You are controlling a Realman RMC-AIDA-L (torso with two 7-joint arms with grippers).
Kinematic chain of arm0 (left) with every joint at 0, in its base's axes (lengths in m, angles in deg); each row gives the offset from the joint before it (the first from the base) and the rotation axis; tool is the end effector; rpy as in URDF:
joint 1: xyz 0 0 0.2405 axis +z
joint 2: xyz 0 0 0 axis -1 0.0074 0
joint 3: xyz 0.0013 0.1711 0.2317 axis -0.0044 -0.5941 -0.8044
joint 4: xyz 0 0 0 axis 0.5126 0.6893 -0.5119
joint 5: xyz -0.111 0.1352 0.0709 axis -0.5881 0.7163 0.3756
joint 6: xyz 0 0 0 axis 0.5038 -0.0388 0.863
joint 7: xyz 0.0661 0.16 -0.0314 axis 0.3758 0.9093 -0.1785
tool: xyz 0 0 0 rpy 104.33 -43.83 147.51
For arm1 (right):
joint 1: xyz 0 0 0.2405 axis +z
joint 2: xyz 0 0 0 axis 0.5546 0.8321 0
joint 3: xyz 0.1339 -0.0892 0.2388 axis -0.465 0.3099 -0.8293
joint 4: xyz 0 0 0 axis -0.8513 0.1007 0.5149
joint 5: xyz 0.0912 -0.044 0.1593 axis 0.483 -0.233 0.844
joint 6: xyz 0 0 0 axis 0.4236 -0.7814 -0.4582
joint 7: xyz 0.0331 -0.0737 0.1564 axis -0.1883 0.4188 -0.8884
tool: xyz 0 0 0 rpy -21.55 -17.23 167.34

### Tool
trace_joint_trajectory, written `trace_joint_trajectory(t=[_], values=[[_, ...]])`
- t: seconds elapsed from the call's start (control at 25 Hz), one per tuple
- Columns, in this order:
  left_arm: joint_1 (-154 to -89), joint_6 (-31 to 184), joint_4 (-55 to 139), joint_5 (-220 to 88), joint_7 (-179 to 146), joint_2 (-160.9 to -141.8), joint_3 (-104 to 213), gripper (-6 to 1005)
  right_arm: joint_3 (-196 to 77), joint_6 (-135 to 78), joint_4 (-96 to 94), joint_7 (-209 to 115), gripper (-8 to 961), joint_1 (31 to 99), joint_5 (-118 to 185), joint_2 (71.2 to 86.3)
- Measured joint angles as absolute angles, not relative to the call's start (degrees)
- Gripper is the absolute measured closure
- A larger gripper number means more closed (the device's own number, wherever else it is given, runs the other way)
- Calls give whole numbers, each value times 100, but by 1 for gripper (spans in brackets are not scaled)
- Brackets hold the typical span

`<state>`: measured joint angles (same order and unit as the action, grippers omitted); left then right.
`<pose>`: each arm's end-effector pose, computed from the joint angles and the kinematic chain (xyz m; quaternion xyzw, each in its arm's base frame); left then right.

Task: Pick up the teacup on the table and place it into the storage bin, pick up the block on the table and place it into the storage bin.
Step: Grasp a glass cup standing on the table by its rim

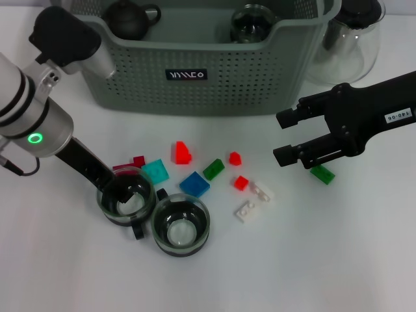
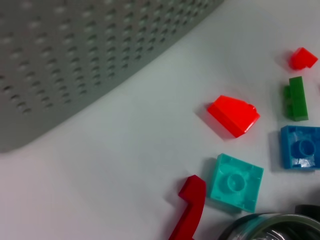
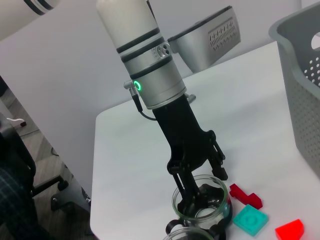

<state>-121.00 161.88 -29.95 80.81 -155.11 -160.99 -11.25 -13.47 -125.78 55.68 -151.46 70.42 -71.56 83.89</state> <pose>-0.2668 0.3259 -0.0564 -0.8935 -0.3664 0.2186 0.1399 0.1858 0.3309 -0.0229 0.9754 -0.1847 -0.1154 0.0334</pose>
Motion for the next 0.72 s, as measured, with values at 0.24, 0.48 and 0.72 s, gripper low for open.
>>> trace_joint_trajectory(t=[0.24,0.48,0.72], values=[[-12089,16016,-2824,8110,-15531,-16099,-1259,274,-1354,-12578,5569,-15144,124,7041,-7156,8391],[-12057,15898,-2793,8118,-15536,-16099,-1271,452,-1364,-12578,5569,-15144,124,7034,-7156,8403],[-12056,15840,-2775,8122,-15542,-16098,-1317,591,-1365,-12576,5569,-15144,125,7033,-7156,8407]])
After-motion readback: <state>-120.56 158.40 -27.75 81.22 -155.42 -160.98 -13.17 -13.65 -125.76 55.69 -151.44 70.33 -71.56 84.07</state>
